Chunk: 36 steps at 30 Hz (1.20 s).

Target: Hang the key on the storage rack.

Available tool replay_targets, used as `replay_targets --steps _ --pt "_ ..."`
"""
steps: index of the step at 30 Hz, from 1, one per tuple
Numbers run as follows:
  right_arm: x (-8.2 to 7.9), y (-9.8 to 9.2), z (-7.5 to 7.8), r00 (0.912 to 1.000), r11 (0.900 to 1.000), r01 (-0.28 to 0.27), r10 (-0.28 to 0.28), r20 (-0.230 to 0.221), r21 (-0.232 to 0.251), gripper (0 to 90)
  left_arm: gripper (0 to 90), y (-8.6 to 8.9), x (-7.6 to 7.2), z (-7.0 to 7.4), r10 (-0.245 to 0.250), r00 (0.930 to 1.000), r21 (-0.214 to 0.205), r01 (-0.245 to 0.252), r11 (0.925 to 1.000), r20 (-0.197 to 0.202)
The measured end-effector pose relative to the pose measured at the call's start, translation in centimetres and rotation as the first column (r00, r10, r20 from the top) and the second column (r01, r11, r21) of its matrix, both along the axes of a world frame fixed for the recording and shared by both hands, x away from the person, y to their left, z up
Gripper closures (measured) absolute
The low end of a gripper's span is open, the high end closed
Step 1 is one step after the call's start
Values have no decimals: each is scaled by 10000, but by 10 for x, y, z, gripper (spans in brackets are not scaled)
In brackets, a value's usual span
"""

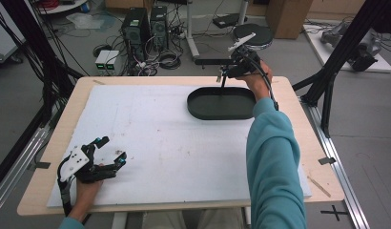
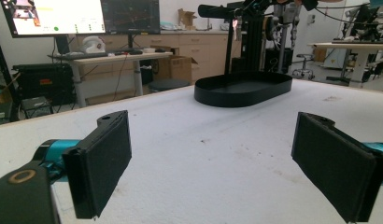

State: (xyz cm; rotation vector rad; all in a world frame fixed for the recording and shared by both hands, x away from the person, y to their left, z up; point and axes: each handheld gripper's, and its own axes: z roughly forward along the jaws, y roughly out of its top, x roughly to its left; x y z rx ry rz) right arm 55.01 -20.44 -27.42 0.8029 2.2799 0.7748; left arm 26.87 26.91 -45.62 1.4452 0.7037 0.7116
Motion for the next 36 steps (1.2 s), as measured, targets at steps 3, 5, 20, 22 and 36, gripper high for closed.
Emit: replay_targets --steps 3,5,20,22,36 --pt "-3 2 0 9995 9999 99 -96 292 -98 112 125 0 0 0 -8 10000 10 8 10000 -1" --pt "-7 1 0 9985 10000 38 -42 551 76 85 125 0 0 0 -1 10000 -11 1 10000 -5" --pt "-53 -18 18 9940 9531 -1093 1045 322 2822 4 125 0 0 0 7 10000 -12 -7 10000 -6" --pt "-69 -25 18 9896 9417 -1439 1347 512 3041 4 125 0 0 0 15 10000 11 -15 10000 -13" --pt "-166 -67 -24 9756 8271 -2196 1901 1101 5174 4 125 -1 0 0 4 10000 -17 -4 10000 -39"
